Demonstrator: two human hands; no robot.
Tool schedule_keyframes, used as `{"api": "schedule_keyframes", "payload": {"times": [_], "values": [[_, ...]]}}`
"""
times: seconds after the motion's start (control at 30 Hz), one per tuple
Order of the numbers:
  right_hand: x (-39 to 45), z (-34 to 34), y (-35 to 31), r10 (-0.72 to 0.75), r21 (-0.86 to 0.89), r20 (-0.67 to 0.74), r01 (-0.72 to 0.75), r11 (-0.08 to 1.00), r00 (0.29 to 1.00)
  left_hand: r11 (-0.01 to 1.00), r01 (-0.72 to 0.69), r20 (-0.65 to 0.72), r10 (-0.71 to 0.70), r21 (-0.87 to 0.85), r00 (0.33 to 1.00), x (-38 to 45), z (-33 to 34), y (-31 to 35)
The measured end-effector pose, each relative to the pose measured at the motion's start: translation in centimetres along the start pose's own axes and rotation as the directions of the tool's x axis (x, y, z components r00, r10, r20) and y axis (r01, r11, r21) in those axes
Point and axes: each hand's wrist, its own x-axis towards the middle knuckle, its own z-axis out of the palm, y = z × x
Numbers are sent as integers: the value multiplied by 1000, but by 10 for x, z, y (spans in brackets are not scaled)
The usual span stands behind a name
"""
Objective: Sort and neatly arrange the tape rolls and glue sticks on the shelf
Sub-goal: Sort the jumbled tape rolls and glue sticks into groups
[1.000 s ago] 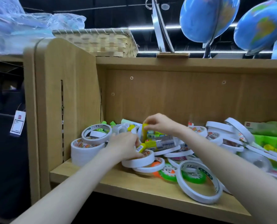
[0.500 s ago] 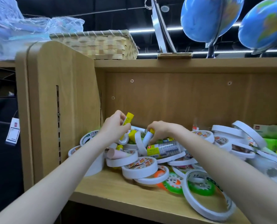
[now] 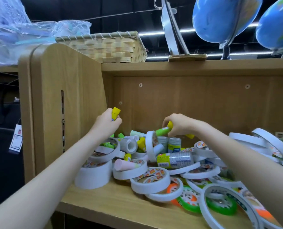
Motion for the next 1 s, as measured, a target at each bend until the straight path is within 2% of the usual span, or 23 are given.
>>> {"api": "schedule_keyframes", "payload": {"times": [0.07,0.1,0.2,0.3,0.47,0.53,0.6,0.77,0.9,1.0], "values": [[6,-8,-1,28,-17,-138,-31,999,990,993,4,88,-14,114,996,11,-4,-8],[9,-12,-2,37,-9,-154,-39,999,987,985,-5,148,-21,171,989,17,-4,-11],[18,-15,-6,-14,-20,-94,12,1000,996,954,-41,314,-57,298,948,34,-3,-17],[27,-10,-18,-141,110,-57,146,983,988,922,-76,428,-102,380,898,43,-11,-18],[44,6,-55,-241,195,117,216,957,963,832,-108,442,-174,543,880,53,-7,-24],[51,18,-66,-252,159,219,220,962,943,819,-87,467,-233,567,853,60,0,-31],[56,26,-71,-234,94,255,217,972,938,831,-61,476,-255,553,842,65,4,-35],[60,32,-73,-203,242,176,158,957,963,828,-16,487,-314,560,815,68,16,-44],[65,24,-55,-27,340,-82,53,939,996,824,-36,485,-296,566,823,73,24,-45],[63,18,-37,46,341,-104,-8,940,994,802,-66,460,-271,593,846,76,30,-46]]}}
